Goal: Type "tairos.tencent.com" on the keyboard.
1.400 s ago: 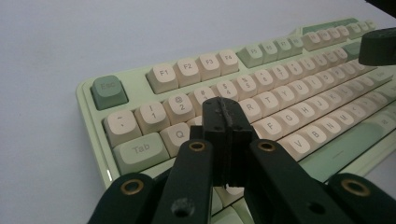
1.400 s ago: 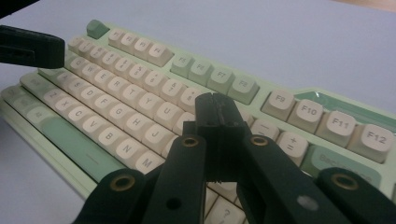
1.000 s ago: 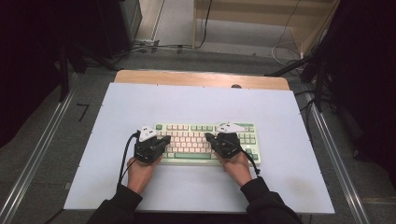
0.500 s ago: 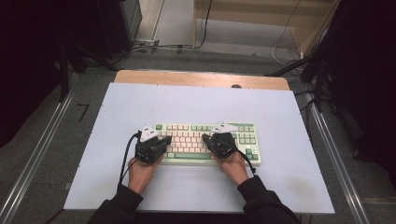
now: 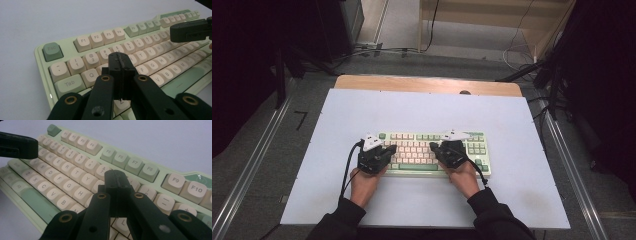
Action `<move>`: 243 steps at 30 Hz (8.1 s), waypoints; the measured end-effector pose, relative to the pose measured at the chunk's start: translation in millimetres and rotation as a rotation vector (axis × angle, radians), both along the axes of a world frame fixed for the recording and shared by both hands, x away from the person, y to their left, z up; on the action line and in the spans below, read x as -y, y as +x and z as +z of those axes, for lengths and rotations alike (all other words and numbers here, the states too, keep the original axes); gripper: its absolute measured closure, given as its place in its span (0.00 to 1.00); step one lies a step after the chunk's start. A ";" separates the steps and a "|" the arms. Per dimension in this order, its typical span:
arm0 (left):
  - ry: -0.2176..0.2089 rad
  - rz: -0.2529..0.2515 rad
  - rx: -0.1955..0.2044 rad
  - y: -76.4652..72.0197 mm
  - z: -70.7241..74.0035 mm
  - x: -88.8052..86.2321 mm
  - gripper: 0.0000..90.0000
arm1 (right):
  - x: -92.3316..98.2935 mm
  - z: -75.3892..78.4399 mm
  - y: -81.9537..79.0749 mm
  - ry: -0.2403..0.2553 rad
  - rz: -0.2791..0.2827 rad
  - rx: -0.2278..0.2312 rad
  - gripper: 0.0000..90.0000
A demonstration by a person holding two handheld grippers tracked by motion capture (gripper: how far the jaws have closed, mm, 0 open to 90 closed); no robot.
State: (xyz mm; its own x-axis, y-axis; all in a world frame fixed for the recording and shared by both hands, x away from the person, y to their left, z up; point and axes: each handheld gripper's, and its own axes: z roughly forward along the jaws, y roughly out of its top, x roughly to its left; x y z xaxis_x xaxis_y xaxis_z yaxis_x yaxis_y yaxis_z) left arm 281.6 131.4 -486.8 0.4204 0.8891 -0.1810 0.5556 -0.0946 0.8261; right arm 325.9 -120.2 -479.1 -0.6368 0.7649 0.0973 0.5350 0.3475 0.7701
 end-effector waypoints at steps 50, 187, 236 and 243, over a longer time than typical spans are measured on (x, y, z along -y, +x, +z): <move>-0.002 -0.020 0.003 16.6 1.6 26.2 1.00 | 5.3 3.4 0.0 0.008 -0.022 0.015 0.97; 0.039 -0.027 -0.058 2.6 -4.2 9.9 1.00 | 15.9 4.3 -1.1 0.003 -0.059 -0.001 0.97; 0.013 0.000 -0.022 0.7 2.3 2.4 1.00 | 20.6 7.0 -10.4 0.001 -0.043 0.000 0.97; 0.016 0.003 -0.024 0.8 2.0 2.5 1.00 | 21.3 6.0 -13.3 -0.006 -0.037 0.000 0.97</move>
